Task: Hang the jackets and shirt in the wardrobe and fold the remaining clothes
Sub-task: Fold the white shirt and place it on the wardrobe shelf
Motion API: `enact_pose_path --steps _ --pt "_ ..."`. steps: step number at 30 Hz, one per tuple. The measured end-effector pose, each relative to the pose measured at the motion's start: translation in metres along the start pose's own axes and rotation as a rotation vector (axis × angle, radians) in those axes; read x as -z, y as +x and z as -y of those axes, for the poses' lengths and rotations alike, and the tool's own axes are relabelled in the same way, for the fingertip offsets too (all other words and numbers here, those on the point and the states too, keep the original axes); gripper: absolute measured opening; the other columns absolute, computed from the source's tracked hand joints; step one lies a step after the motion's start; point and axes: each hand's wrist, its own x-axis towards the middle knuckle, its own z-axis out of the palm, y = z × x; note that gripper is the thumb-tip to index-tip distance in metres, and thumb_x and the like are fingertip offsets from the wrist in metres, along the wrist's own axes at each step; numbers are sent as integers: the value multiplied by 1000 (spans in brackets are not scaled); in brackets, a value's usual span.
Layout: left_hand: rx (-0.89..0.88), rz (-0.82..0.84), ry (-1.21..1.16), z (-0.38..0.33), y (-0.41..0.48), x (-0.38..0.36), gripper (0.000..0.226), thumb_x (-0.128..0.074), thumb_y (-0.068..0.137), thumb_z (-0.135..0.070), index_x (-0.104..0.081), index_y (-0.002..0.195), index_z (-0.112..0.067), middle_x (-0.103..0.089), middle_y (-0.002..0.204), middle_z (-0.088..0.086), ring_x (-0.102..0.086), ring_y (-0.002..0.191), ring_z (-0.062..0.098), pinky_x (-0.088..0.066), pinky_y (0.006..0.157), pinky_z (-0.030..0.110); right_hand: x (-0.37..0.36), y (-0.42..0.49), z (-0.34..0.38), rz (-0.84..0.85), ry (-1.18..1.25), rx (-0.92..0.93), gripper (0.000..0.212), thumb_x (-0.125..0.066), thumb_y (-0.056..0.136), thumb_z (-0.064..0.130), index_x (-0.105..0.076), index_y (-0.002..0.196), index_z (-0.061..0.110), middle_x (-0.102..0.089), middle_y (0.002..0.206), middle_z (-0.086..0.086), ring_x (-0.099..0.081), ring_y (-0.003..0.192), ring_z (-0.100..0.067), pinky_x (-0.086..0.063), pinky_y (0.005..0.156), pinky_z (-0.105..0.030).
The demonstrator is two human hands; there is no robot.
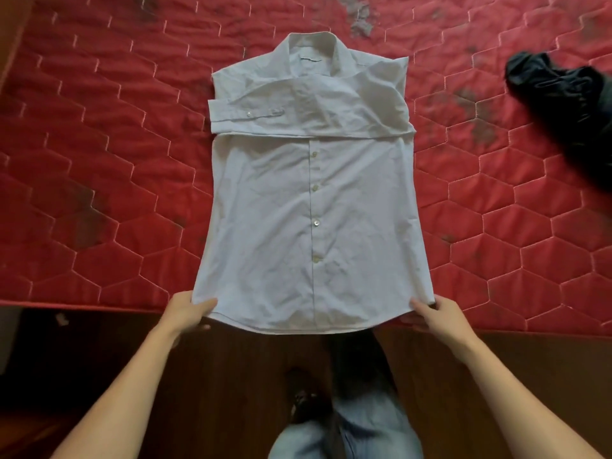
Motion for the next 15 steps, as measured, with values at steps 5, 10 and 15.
enact_pose_path --steps 5,10,15 --pt "-12 -49 -239 4 -15 15 32 -64 95 -14 -59 126 -6 -66 119 13 -70 97 29 -61 60 32 2 -30 15 -110 85 43 22 -60 97 22 -71 93 3 -74 95 -19 -71 89 -35 -57 86 -51" --pt "-158 -90 -454 -39 -34 35 50 -60 96 -7 -48 141 -23 -65 118 12 -71 87 31 -61 61 37 13 -39 69 -149 265 90 16 -61 95 16 -73 88 9 -75 88 -9 -69 75 -19 -54 65 -26" --pt "-300 -64 -570 -121 -28 59 23 -53 98 -3 -70 113 -11 -73 89 13 -71 61 15 -59 54 25 28 -3 142 -168 420 132 18 -58 95 12 -68 80 6 -70 65 -5 -65 63 -21 -52 61 -27"
